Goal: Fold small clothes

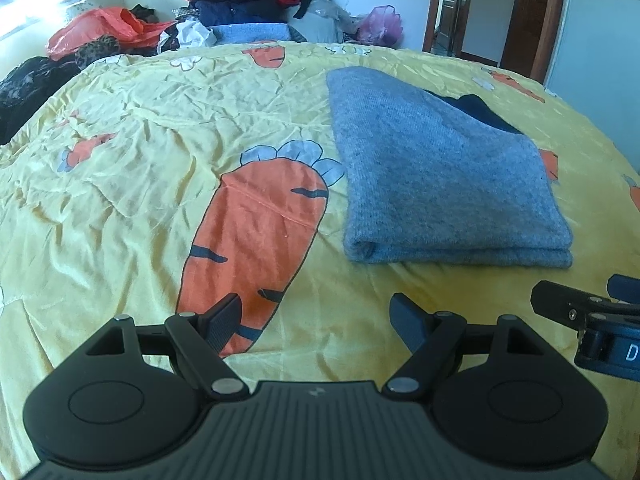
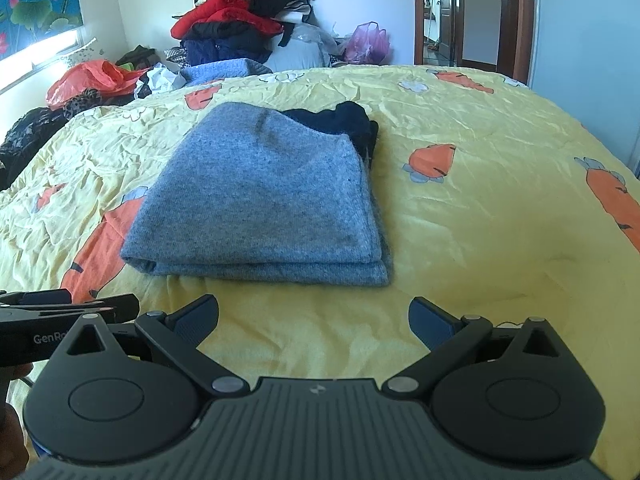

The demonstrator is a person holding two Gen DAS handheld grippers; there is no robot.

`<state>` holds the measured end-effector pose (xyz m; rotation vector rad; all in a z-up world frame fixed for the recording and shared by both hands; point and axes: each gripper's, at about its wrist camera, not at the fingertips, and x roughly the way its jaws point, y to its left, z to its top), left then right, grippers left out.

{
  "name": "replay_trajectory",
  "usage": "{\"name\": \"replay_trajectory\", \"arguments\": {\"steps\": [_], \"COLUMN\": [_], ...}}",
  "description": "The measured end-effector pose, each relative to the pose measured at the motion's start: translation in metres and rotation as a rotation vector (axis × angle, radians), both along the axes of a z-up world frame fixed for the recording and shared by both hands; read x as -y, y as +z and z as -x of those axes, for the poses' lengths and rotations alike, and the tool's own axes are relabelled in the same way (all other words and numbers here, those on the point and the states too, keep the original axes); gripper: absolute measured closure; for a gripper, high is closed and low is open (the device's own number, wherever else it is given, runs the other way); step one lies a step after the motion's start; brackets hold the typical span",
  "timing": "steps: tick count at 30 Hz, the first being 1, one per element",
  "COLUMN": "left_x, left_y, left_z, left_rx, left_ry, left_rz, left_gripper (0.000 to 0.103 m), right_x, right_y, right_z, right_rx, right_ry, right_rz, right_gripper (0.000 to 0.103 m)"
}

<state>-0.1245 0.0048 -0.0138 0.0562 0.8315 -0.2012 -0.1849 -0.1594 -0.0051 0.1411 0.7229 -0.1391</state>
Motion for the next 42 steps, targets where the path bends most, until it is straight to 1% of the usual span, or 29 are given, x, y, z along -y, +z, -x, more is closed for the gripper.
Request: {"name": "replay_trajectory", "arguments": {"steps": [4,10,15,20,34,42], "left_x": [0.0,0.002,0.001,-0.003,-0.004,-0.011], "left_y": [-0.002,-0.003,0.001,0.001,-0.001,-0.003], "left_z": [-0.001,-0.003,0.001,-0.002,-0.002,-0.005], "left_rx": [-0.013,-0.015,0.026,0.02,0.016,-0.002], "left_ry": [0.002,-0.009,0.0,0.02,0.033,0.048], "left_rz": [-0.003,-0.031,-0.022,-0.017,-0.033,-0.002], "left_gripper": [0.022,0.022,0.022,0.022,0.022,0.022], "right_x": [0.0,0.001,0.004,0.005,0.003,0.005], "right_y": [0.0,-0.001,-0.002,-0.004,-0.004,-0.003], "right_z": [0.0,0.0,0.0,0.001,0.002,0.002], "right_rx": [0.0,0.0,-0.002,-0.006,-0.007,-0.009], "right_ry": [0.0,-0.008,-0.02,-0.021,-0.009,-0.007], "right_rz": [-0.001,-0.001,0.008,0.023,0.036,0.037], "right_gripper": [0.001,0.001,0.001,0.001,0.001,0.001]}}
